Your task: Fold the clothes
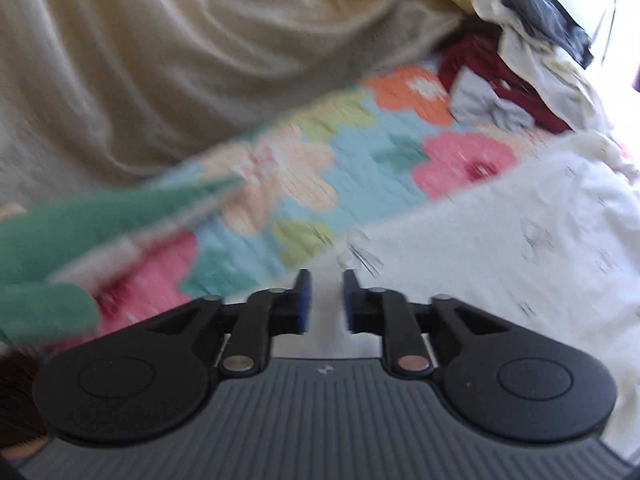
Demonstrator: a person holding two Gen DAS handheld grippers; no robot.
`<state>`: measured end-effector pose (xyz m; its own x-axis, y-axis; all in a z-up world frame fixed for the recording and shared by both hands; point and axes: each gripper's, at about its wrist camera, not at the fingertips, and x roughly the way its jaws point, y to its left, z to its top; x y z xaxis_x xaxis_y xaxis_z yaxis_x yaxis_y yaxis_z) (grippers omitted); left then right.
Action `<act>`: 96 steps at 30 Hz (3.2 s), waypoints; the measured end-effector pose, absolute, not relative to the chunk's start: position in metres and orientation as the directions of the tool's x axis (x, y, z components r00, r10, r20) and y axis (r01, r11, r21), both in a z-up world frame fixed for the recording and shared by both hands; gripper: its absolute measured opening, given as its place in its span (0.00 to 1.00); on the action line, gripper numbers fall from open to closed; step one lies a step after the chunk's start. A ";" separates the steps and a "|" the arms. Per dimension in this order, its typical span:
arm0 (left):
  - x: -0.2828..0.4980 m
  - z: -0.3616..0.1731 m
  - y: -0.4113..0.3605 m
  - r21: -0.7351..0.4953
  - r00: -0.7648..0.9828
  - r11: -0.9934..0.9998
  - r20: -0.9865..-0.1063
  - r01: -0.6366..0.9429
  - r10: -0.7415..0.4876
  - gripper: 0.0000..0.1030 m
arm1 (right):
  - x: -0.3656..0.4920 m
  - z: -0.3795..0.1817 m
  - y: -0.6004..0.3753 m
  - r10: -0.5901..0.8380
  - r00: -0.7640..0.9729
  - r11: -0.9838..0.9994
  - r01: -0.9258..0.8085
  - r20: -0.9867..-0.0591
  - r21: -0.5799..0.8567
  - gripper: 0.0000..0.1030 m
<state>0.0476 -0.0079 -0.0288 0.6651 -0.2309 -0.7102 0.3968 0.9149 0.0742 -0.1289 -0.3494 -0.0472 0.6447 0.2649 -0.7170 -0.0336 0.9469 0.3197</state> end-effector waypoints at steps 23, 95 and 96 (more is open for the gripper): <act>-0.100 -0.037 -0.058 -0.042 0.531 0.804 -0.730 0.593 -0.430 0.04 | -0.104 -0.048 -0.341 0.289 0.711 0.885 0.058 -0.641 0.463 0.54; -0.190 0.001 0.017 -0.263 0.488 0.862 -0.736 0.433 -0.470 0.28 | -0.150 -0.048 -0.284 0.205 0.631 0.965 -0.003 -0.748 0.262 0.36; -0.190 0.006 0.017 -0.250 0.498 0.862 -0.730 0.441 -0.467 0.37 | -0.152 -0.045 -0.285 0.187 0.655 0.967 0.008 -0.732 0.254 0.37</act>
<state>-0.1904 0.0172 0.0064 0.4982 -0.4673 -0.7304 0.4415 0.8617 -0.2502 -0.1517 -0.2855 -0.0448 0.6551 0.1870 -0.7320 0.0080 0.9671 0.2542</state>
